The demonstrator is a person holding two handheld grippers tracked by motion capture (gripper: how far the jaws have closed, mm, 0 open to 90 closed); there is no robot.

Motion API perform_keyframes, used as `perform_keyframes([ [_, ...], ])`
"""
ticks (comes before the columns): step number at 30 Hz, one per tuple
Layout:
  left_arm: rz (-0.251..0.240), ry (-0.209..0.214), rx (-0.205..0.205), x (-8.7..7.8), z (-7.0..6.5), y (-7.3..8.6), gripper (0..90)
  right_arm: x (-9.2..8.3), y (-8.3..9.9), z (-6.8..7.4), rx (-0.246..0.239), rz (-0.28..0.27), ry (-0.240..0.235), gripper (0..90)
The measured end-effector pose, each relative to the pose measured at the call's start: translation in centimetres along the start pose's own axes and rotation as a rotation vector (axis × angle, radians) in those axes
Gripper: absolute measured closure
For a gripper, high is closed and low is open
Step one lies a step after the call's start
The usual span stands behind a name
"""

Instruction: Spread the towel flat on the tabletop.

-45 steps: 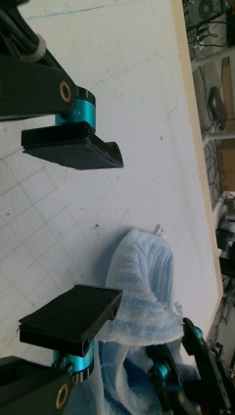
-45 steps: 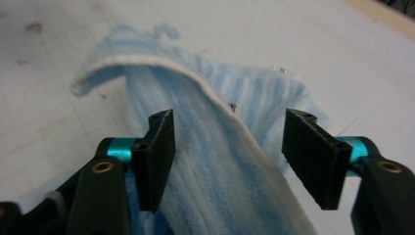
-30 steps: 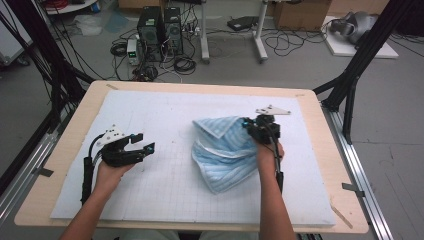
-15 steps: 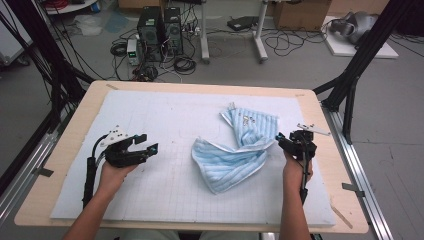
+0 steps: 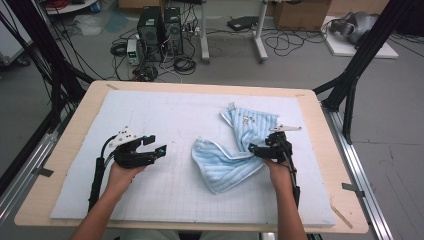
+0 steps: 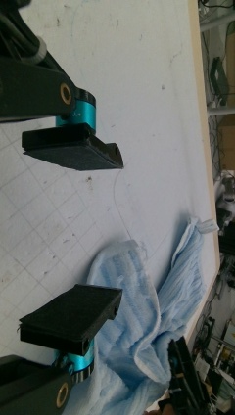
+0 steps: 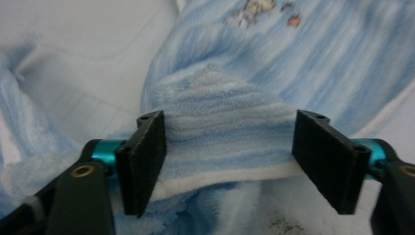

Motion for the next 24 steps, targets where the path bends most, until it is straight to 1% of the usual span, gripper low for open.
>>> perform_keyframes([
  [1,0.000,-0.001,-0.001,-0.1,0.1,0.0,34.6,0.1,0.1,0.2,-0.009,0.018,-0.010,39.5],
  [2,-0.003,-0.004,-0.004,-0.2,0.2,-0.1,34.6,0.1,0.2,0.3,-0.023,0.020,-0.023,45.6],
  [3,-0.006,-0.007,-0.005,-0.3,0.3,-0.1,34.6,0.0,0.2,0.4,-0.034,0.019,-0.027,48.6],
  [4,-0.009,-0.008,-0.007,-0.4,0.4,-0.1,34.6,-0.2,0.2,0.5,-0.039,0.017,-0.027,49.6],
  [5,-0.009,-0.009,-0.008,-0.4,0.5,-0.1,34.6,-0.5,0.2,0.4,-0.044,0.010,-0.020,51.3],
  [6,-0.008,-0.011,-0.008,-0.5,0.6,-0.1,34.6,-0.8,0.2,0.4,-0.046,0.005,-0.015,55.0],
  [8,-0.002,-0.014,-0.003,-0.5,0.8,0.0,34.4,-1.4,0.5,0.2,-0.057,-0.001,0.000,64.6],
  [9,0.002,-0.018,0.000,-0.6,0.9,0.0,34.4,-1.6,0.9,0.0,-0.071,-0.001,0.018,69.6],
  [10,0.003,-0.020,0.001,-0.6,1.0,0.0,34.3,-1.7,1.4,-0.3,-0.084,0.013,0.033,72.2],
  [11,0.002,-0.022,0.002,-0.7,1.1,0.0,34.2,-1.8,2.0,-0.6,-0.085,0.026,0.041,72.2],
  [12,0.000,-0.026,0.003,-0.9,1.2,0.0,34.1,-1.9,2.6,-0.9,-0.085,0.033,0.048,69.0],
  [13,-0.002,-0.032,0.005,-1.0,1.3,0.0,34.1,-2.2,3.1,-1.3,-0.071,0.020,0.050,58.3],
  [14,-0.001,-0.038,0.007,-1.1,1.4,0.1,33.7,-3.1,3.6,-1.7,-0.022,-0.042,0.027,48.4],
  [15,0.001,-0.041,0.009,-1.2,1.5,0.1,33.7,-3.1,3.6,-1.7,-0.022,-0.042,0.027,48.4],
  [16,0.000,-0.044,0.008,-1.3,1.7,0.1,33.5,-3.6,3.6,-1.8,-0.024,-0.078,0.029,41.2],
  [17,0.000,-0.044,0.007,-1.4,1.8,0.1,33.5,-4.1,3.4,-1.7,-0.024,-0.107,0.030,36.7],
  [18,-0.003,-0.048,0.007,-1.5,1.9,0.1,33.4,-4.6,3.1,-1.5,-0.037,-0.139,0.015,33.8],
  [20,0.000,-0.053,0.005,-1.7,2.0,0.2,33.4,-5.5,2.0,-0.5,-0.079,-0.183,-0.009,26.5],
  [21,0.000,-0.055,0.006,-1.8,2.1,0.2,33.4,-5.8,1.4,0.1,-0.110,-0.204,-0.035,24.8],
  [22,0.001,-0.057,0.005,-1.8,2.2,0.3,33.4,-6.0,0.7,1.0,-0.138,-0.216,-0.066,21.3],
  [24,0.001,-0.060,-0.002,-2.0,2.5,0.4,33.4,-6.0,-0.6,2.7,-0.203,-0.224,-0.123,17.5],
])
Point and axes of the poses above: each handheld gripper's, and its own axes: x roughly forward along the jaws, y roughly out of its underside, z roughly to its left, the point moved 7 cm from there along x, roughly forward along the jaws, and after that the axes turned 10 degrees about z, right-handed, at the moved point
